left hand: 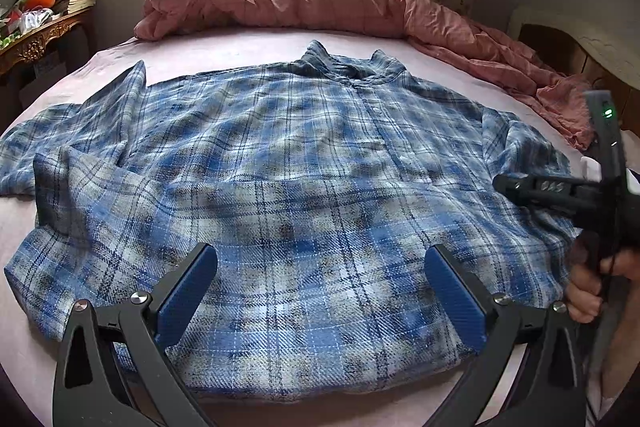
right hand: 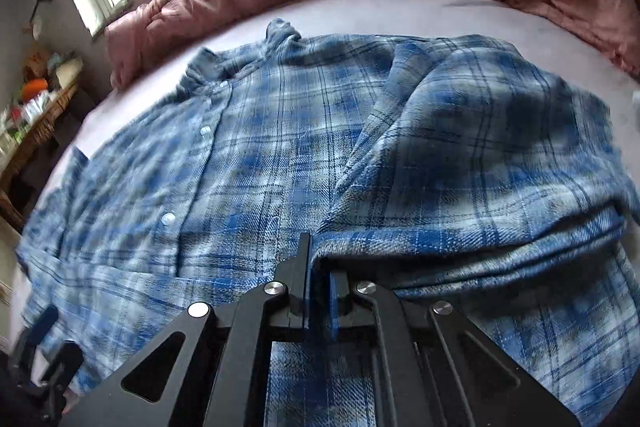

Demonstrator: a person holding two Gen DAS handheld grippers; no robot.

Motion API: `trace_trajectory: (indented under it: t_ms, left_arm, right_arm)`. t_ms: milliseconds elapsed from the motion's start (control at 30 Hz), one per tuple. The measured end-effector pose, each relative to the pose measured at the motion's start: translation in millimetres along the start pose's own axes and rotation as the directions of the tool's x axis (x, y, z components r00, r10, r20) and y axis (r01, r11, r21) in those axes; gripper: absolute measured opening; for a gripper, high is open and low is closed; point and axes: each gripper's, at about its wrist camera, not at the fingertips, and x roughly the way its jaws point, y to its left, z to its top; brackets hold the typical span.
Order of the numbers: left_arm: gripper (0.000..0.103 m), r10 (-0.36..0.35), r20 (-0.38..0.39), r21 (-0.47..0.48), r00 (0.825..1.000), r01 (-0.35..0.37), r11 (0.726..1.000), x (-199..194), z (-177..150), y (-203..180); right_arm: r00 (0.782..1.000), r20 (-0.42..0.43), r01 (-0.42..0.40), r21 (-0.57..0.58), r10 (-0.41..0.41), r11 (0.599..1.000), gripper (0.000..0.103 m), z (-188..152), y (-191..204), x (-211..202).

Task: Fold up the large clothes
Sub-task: 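Carry the sleeve across the shirt body with the right tool and release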

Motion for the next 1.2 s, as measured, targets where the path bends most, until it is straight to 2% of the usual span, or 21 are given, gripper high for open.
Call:
trace_trajectory:
  t_ms: [33, 67, 100, 133, 233, 333, 467, 567, 667, 700, 733, 767, 833, 867, 1000, 1100, 1133, 1167, 1200]
  left_arm:
    - [0.103, 0.002, 0.001, 0.001, 1.000, -0.002, 1.000, 0, 0, 0]
    - [0.103, 0.002, 0.002, 0.003, 1.000, -0.002, 1.000, 0, 0, 0]
    - [0.103, 0.004, 0.002, 0.005, 1.000, -0.004, 1.000, 0, 0, -1]
    - [0.103, 0.006, 0.003, 0.006, 1.000, -0.006, 1.000, 0, 0, -1]
    - [0.103, 0.006, 0.009, 0.004, 1.000, -0.006, 1.000, -1, -1, 0]
    - [0.103, 0.007, 0.007, -0.003, 1.000, -0.007, 1.000, 0, -1, 2]
    - [0.103, 0.006, 0.000, -0.001, 1.000, -0.006, 1.000, 1, -1, 2]
    - [0.103, 0.006, 0.001, 0.003, 1.000, -0.006, 1.000, 1, -1, 1]
    - [0.103, 0.007, 0.000, 0.001, 1.000, -0.007, 1.000, 1, -1, 1]
    - [0.103, 0.007, -0.001, 0.001, 1.000, -0.007, 1.000, 1, -1, 1]
    - [0.103, 0.006, -0.002, 0.000, 1.000, -0.006, 1.000, 2, -1, 1]
    - [0.103, 0.005, -0.004, -0.001, 1.000, -0.005, 1.000, 2, -1, 1]
    - [0.103, 0.004, -0.005, -0.004, 1.000, -0.004, 1.000, 2, -2, 2]
    - [0.103, 0.003, -0.008, -0.006, 1.000, -0.003, 1.000, 3, -1, 2]
    - [0.103, -0.005, -0.020, -0.013, 1.000, 0.004, 1.000, 6, -1, 4]
    - [0.103, -0.006, -0.026, -0.022, 1.000, 0.005, 1.000, 7, -1, 6]
    - [0.103, -0.005, -0.029, -0.024, 1.000, 0.004, 1.000, 7, -1, 6]
    - [0.103, -0.005, -0.031, -0.026, 1.000, 0.004, 1.000, 8, -2, 6]
    - [0.103, -0.005, -0.031, -0.026, 1.000, 0.004, 1.000, 8, -2, 6]
  right_arm:
    - [1.000, -0.003, -0.015, 0.028, 0.015, 1.000, 0.036, 0, -2, -4]
    - [0.999, -0.001, -0.038, 0.045, 0.038, 0.998, 0.066, 1, -3, -7]
    - [0.998, 0.008, -0.060, 0.060, 0.060, 0.996, 0.077, 1, -4, -12]
    - [0.998, 0.011, -0.055, 0.066, 0.055, 0.996, 0.082, 1, -4, -18]
    - [1.000, -0.014, -0.022, 0.050, 0.022, 0.999, 0.082, 6, -3, -30]
    - [1.000, -0.027, 0.009, 0.061, -0.008, 0.998, 0.082, 11, -18, -47]
    - [0.999, 0.042, 0.020, 0.208, -0.029, 0.978, 0.082, 16, -71, -74]
    - [0.982, 0.130, 0.082, 0.360, -0.137, 0.929, 0.082, 20, -123, -100]
    - [0.963, 0.142, 0.135, 0.478, -0.228, 0.868, 0.082, 18, -166, -111]
    - [0.969, 0.134, 0.111, 0.513, -0.206, 0.851, 0.082, 17, -183, -110]
    - [0.977, 0.147, 0.053, 0.541, -0.156, 0.839, 0.082, 16, -198, -108]
    - [0.978, 0.184, -0.027, 0.562, -0.094, 0.826, 0.082, 14, -210, -107]
    - [0.975, 0.223, -0.121, 0.568, -0.010, 0.814, 0.082, 14, -222, -104]
    - [0.978, 0.207, -0.136, 0.552, 0.023, 0.823, 0.082, 16, -225, -99]
    - [0.987, 0.162, -0.094, 0.505, 0.012, 0.858, 0.081, 20, -215, -82]
    - [0.986, 0.157, -0.135, 0.530, 0.060, 0.837, 0.072, 14, -220, -63]
    - [0.984, 0.166, -0.144, 0.540, 0.063, 0.829, 0.068, 11, -225, -58]
    - [0.982, 0.180, -0.146, 0.538, 0.055, 0.830, 0.058, 10, -228, -56]
    - [0.979, 0.191, -0.160, 0.537, 0.065, 0.828, 0.057, 11, -230, -56]
